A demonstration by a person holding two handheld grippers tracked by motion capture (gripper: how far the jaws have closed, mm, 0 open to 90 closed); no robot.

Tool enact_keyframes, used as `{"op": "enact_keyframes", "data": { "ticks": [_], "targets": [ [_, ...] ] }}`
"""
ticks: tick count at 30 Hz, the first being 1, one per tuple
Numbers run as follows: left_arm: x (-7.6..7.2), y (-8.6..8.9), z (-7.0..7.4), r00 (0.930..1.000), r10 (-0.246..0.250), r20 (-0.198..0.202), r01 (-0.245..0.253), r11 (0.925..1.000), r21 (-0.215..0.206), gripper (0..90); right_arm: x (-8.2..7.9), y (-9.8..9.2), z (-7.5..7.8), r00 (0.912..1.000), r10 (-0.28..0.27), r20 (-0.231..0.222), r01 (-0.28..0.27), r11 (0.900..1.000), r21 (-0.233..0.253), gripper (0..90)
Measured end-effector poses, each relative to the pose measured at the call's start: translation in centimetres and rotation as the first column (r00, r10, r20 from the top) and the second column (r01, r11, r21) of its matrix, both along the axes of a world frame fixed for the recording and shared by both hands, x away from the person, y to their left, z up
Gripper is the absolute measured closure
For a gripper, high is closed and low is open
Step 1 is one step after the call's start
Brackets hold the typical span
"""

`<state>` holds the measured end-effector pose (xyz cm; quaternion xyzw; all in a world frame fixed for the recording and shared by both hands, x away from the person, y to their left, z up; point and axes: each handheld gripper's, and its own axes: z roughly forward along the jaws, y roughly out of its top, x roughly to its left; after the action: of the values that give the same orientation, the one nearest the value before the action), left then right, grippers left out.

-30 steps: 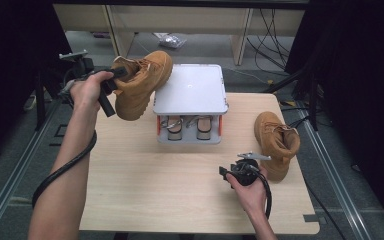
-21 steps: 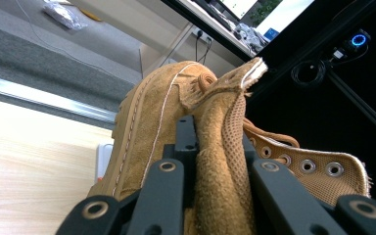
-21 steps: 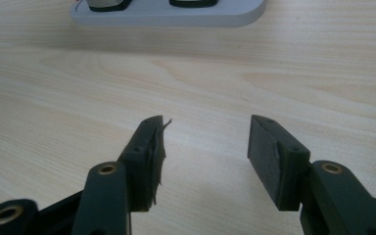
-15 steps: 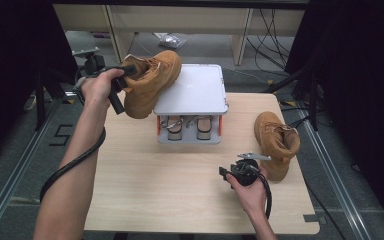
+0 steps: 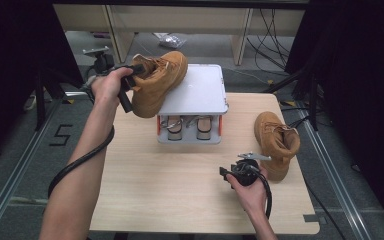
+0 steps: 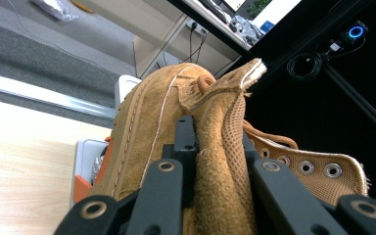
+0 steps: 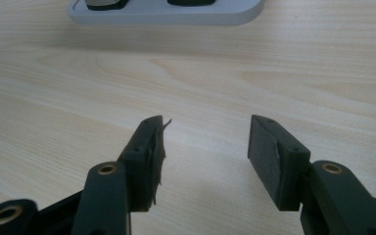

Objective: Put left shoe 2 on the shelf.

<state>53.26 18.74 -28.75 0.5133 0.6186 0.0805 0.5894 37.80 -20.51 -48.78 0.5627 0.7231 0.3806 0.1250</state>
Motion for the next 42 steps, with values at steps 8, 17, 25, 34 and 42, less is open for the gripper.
{"op": "enact_keyframes", "data": {
  "ticks": [8,17,25,34,42],
  "targets": [
    [0.4,-0.5,0.1,1.0000,0.001,-0.006,-0.001,1.0000,0.009,78.6,-0.1,0.3,0.0,0.9996,-0.011,-0.026,0.012,0.999,0.035,48.7],
    [0.9,-0.5,0.0,0.9998,0.019,0.000,-0.019,0.9997,0.017,72.7,-0.3,0.4,0.1,0.9987,-0.019,-0.048,0.021,0.999,0.033,48.7],
    [0.8,-0.3,-0.2,0.9992,-0.007,0.040,0.006,0.9998,0.019,62.9,-0.1,0.5,-0.2,0.9994,-0.010,-0.032,0.011,1.000,0.028,48.5],
    [-0.1,-0.2,0.4,0.9944,-0.019,0.104,0.010,0.9964,0.084,42.6,-0.2,0.6,-0.2,0.9992,-0.012,-0.038,0.013,1.000,0.027,48.2],
    [-2.3,0.7,1.3,0.9894,-0.012,0.145,-0.006,0.9918,0.127,39.1,-0.4,0.7,-0.1,0.9988,-0.009,-0.048,0.010,1.000,0.029,48.0]
  ]
}}
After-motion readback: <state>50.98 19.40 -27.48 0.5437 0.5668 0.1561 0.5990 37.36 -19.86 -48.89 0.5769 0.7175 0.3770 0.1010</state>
